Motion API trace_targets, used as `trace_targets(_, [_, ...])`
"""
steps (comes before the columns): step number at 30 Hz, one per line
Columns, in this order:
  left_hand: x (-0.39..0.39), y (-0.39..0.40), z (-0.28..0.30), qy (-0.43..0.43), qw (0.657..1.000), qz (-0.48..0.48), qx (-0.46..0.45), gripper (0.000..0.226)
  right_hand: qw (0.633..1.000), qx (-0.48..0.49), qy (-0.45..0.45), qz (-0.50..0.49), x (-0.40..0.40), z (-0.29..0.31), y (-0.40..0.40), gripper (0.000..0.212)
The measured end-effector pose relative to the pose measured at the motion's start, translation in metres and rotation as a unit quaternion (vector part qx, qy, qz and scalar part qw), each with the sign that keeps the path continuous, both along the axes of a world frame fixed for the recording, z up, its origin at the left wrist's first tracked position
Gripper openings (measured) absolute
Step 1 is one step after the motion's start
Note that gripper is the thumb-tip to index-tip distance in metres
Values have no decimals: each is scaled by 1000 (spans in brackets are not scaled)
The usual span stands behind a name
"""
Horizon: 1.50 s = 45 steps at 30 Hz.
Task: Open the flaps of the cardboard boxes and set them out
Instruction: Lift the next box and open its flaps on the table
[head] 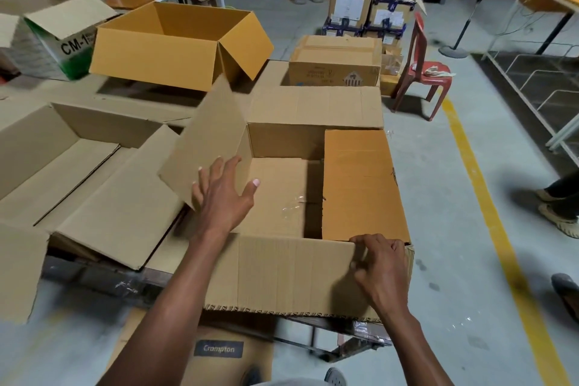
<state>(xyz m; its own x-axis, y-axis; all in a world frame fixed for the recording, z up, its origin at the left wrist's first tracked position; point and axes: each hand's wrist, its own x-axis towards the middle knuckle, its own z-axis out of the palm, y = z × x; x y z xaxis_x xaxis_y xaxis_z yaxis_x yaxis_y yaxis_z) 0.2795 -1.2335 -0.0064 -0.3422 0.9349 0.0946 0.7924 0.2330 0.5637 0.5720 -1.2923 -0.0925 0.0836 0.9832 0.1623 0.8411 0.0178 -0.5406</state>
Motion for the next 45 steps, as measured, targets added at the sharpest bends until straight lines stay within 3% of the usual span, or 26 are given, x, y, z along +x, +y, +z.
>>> trace_targets(9, [-22, -19, -57, 26, 984, 2, -174, 67, 998, -60, -30, 17, 2, 13, 7, 47])
trace_targets(13, [-18, -24, -74, 59, 983, 2, -174, 60, 995, -85, -33, 33, 0, 28, 14, 25])
trace_targets(17, [-14, -30, -84, 84, 988, 21, -129, 49, 994, -85, 37, 63, -23, 51, 23, 17])
trace_targets(21, [-13, -34, -91, 79, 992, 30, -96, 42, 969, -140, 183, 88, -73, 61, 41, 16])
trace_targets(24, [-14, -34, -92, 73, 992, 27, -95, 41, 943, -224, 225, 98, -110, 59, 62, 25])
trace_targets(31, [-18, -35, -92, 64, 992, 23, -107, 45, 925, -372, 59, 45, -143, 55, 81, 72])
trace_targets(38, [-21, -35, -85, 51, 991, 13, -120, 67, 986, -164, 8, 7, -123, 103, 61, 78])
trace_targets(41, [-23, -35, -82, 33, 992, 13, -118, 68, 989, -133, -18, -55, -83, 114, 71, 81])
trace_targets(45, [-31, -31, -77, 12, 994, 18, -109, 65, 976, -158, -43, -146, -23, 101, 77, 88])
